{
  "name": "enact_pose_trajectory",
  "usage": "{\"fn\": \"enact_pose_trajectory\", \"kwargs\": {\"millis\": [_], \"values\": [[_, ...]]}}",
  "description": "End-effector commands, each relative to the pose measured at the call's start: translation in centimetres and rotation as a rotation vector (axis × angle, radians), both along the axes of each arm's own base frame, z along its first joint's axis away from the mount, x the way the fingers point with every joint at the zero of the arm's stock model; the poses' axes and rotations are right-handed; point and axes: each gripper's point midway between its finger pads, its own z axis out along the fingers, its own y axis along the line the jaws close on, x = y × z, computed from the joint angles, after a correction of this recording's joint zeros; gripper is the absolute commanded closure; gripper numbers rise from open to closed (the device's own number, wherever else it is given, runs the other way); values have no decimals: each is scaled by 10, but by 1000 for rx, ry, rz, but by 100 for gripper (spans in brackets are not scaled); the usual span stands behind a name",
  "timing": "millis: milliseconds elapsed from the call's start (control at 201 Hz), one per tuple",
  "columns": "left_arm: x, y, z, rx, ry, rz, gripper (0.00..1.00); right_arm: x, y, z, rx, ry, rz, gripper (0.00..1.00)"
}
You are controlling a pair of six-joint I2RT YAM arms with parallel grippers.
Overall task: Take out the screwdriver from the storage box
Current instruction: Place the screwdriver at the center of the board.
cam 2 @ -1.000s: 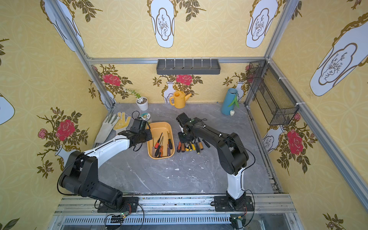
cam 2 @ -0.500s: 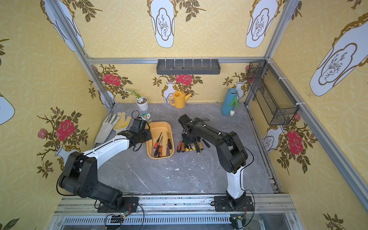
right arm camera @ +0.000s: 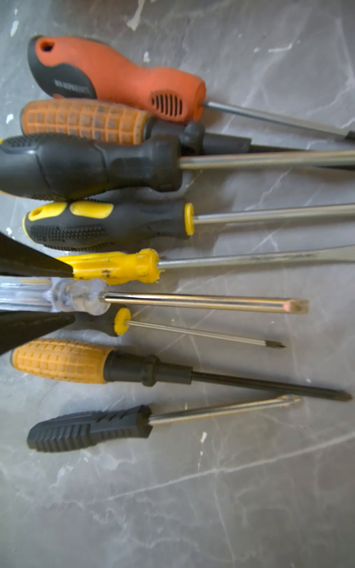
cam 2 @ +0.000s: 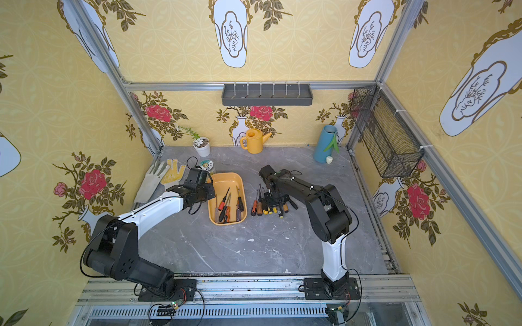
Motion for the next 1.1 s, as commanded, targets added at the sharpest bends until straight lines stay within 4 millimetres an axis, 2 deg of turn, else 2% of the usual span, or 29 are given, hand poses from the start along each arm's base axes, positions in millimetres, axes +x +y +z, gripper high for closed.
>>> {"fn": "enact_pose_trajectory", "kwargs": {"millis": [0,373,458,573,632,757,976,1095], "values": [[3,-2,0,-18,-7,3,100,-1,6,-4,20,11,13,100],[1,-1,1,-18,-11,6,100,-9,12,-17,27,64,26,100],[1,-1,0,-18,-7,6,100,-8,11,-19,15,70,19,86],[1,-1,1,-18,-11,7,100,-6,9,-16,3,61,9,73],[1,-1,1,-17,-12,7,100,-5,9,-12,8,49,4,64],[1,-1,0,-18,-9,8,100,-3,9,-5,11,26,-3,55],[2,-2,1,-25,-13,10,100,3,9,15,19,-38,-20,54],[3,-2,3,-29,-18,12,100,12,18,43,73,-126,-17,52]]}}
